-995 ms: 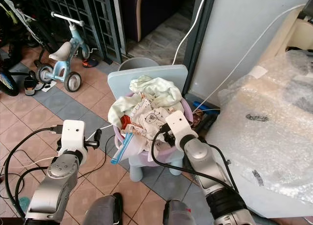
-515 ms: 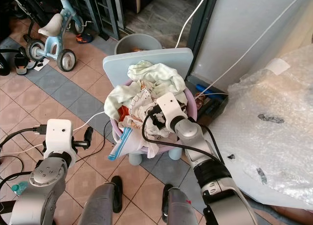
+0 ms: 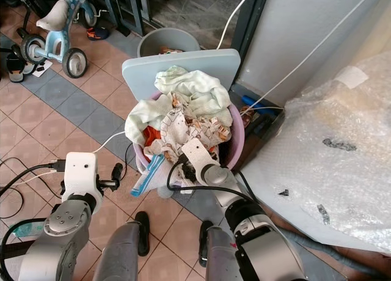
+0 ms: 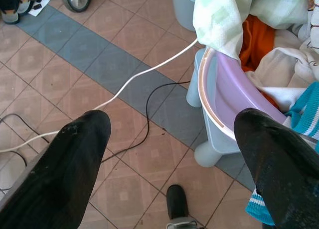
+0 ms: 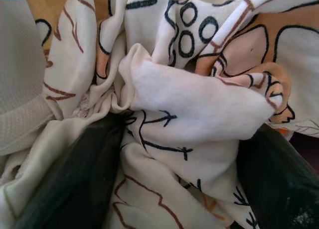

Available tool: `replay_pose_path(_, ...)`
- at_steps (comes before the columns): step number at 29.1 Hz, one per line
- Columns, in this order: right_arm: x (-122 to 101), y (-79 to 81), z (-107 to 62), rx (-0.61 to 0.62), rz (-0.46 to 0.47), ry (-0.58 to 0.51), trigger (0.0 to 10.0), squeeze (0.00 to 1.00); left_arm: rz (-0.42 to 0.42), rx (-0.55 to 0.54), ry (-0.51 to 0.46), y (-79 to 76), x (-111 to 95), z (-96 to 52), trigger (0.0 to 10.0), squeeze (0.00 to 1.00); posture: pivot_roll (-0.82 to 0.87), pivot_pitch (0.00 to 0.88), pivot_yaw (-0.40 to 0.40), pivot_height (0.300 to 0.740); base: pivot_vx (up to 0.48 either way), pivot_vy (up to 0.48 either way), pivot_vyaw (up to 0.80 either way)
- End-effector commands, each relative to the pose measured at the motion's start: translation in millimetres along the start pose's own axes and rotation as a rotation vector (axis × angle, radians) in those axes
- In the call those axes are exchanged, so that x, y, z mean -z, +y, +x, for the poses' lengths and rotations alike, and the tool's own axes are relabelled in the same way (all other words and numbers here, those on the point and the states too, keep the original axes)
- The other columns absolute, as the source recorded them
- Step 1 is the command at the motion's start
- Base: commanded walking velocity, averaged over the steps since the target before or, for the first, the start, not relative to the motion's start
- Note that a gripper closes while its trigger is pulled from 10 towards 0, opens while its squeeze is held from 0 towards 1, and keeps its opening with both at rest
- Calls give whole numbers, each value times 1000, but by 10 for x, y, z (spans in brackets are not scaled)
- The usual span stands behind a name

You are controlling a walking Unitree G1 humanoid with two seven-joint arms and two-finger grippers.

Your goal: Clothes washing

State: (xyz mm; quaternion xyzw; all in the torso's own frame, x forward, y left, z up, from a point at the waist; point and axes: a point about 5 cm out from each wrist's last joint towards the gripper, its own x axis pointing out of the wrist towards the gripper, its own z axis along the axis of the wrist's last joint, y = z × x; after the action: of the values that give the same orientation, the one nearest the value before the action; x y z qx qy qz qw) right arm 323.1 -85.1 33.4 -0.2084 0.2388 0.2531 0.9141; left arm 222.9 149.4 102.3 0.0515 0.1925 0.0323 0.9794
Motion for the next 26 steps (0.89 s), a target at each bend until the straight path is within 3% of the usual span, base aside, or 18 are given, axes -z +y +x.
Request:
replay_pose_path(1,191,17,-18,-8,37,60,0,0,3,-20,18,4,44,23,10000,0,149,311,-52,740,0,0,0)
replay_pose_path(8,98,-131,-10,55,172,12,0,0,-28,-42,1,-29,25,104,10000,0,144,265,-89,740,0,0,0)
replay_pose_path(18,-8,-191,14,84,290,-18,0,0,-59,-58,-26,-71,-13,213,10000,0,133,208,-124,740,0,0,0)
replay_pose_path(22,-106,-269,14,120,327,-66,0,0,-63,-64,-43,-79,-43,283,10000,0,125,180,-127,740,0,0,0)
replay_pose_path(26,-354,-431,-5,159,391,-191,0,0,-55,-57,-60,-88,-69,399,10000,0,95,126,-105,740,0,0,0)
